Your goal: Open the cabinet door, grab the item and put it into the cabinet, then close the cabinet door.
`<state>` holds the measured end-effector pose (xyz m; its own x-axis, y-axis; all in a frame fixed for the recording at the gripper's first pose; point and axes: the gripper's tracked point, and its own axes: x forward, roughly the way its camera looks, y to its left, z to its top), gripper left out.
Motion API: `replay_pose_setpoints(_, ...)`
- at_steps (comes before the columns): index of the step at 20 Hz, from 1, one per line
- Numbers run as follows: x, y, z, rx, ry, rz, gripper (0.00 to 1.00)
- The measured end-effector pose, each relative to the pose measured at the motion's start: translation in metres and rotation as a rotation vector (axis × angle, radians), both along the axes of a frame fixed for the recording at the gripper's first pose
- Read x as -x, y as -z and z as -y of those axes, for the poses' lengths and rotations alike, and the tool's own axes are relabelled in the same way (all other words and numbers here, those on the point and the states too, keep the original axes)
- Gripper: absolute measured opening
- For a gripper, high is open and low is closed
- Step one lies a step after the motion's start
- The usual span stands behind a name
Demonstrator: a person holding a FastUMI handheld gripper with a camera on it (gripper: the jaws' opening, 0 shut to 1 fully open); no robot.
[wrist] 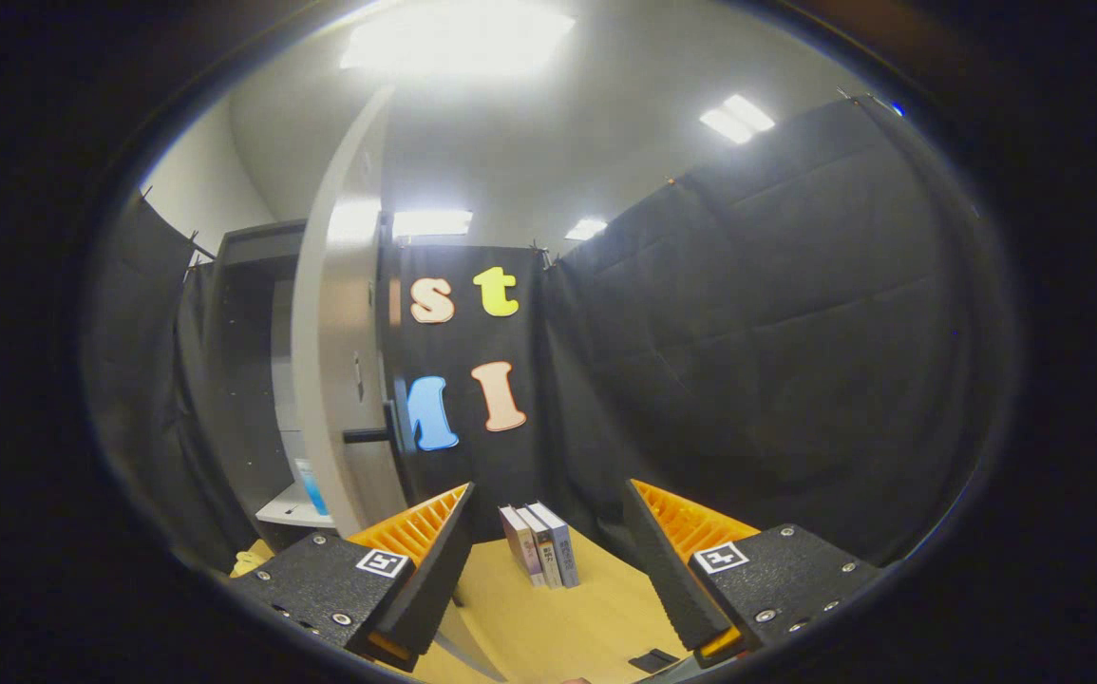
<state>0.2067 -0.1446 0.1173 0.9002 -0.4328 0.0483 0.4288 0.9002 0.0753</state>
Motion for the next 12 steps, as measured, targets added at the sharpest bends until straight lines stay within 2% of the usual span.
replay_pose_setpoints(2,-0.018,0.003,0.01,-0.006,0.03,-0.004,0.93)
replay_pose_setpoints(7,-0.053,0.026,0.006,-0.024,0.006,-0.091,0.94)
replay_pose_setpoints(12,-0.057,0.029,0.005,-0.026,0.024,-0.109,0.91)
